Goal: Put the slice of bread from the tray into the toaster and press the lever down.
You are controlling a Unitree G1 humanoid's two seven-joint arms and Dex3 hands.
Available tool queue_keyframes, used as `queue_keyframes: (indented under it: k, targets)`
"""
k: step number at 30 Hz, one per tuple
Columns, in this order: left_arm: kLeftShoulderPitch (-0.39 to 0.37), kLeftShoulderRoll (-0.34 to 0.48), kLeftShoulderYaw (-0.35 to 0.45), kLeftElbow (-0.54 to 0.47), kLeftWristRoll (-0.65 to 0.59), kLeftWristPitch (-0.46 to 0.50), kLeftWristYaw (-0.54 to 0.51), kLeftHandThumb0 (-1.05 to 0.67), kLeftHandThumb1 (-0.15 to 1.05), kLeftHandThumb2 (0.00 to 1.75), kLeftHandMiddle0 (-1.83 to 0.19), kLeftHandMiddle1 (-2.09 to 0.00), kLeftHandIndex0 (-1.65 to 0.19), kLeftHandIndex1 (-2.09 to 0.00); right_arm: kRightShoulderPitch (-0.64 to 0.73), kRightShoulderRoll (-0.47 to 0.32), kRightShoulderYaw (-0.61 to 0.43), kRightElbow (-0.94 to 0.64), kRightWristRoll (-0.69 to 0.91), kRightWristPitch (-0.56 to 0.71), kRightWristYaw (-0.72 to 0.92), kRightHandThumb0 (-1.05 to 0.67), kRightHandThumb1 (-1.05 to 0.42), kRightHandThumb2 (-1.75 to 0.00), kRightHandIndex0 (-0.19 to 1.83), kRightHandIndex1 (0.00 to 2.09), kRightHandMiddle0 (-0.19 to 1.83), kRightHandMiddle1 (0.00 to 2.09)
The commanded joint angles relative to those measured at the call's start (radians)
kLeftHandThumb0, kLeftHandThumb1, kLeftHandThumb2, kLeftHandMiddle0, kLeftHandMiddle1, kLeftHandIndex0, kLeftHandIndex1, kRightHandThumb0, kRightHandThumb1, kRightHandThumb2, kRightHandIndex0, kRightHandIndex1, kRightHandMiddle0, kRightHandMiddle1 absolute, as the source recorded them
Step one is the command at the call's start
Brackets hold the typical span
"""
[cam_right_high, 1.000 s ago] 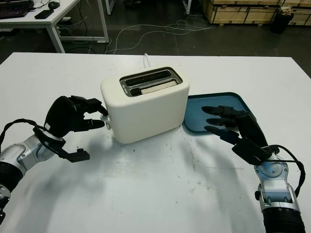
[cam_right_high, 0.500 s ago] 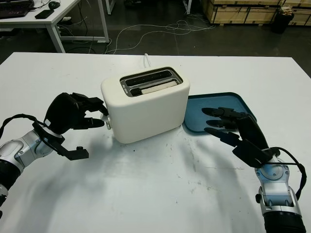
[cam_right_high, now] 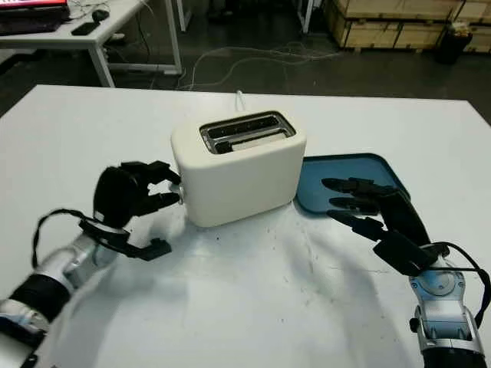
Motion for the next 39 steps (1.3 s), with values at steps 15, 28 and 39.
queue_keyframes:
  k: [15, 28, 39]
  targets:
    - [0.038, -0.155, -0.232, 0.164, 0.108, -0.043, -0.159, -0.56, 0.79, 0.0, -1.08, -1.75, -1.12, -0.42, -0.03, -0.009, 0.022, 0.013, -0.005, 0.028, 0.006, -0.5, -0.92, -0.07, 0.92, 0.0, 0.78, 0.0]
    - [-0.011, -0.025, -0.264, -0.068, 0.1, 0.021, -0.512, -0.66, 0.71, 0.01, -1.02, -1.74, -1.31, -0.23, -0.018, -0.008, 0.022, -0.011, -0.007, 0.039, 0.002, -0.47, -0.92, -0.07, 0.92, 0.0, 0.78, 0.0]
    - [-0.061, 0.069, -0.272, -0.216, 0.089, 0.042, -0.639, -0.62, 0.7, 0.0, -1.01, -1.67, -1.35, -0.09, -0.008, -0.005, 0.017, -0.016, 0.003, 0.046, 0.005, -0.49, -0.92, -0.08, 0.92, 0.0, 0.79, 0.0]
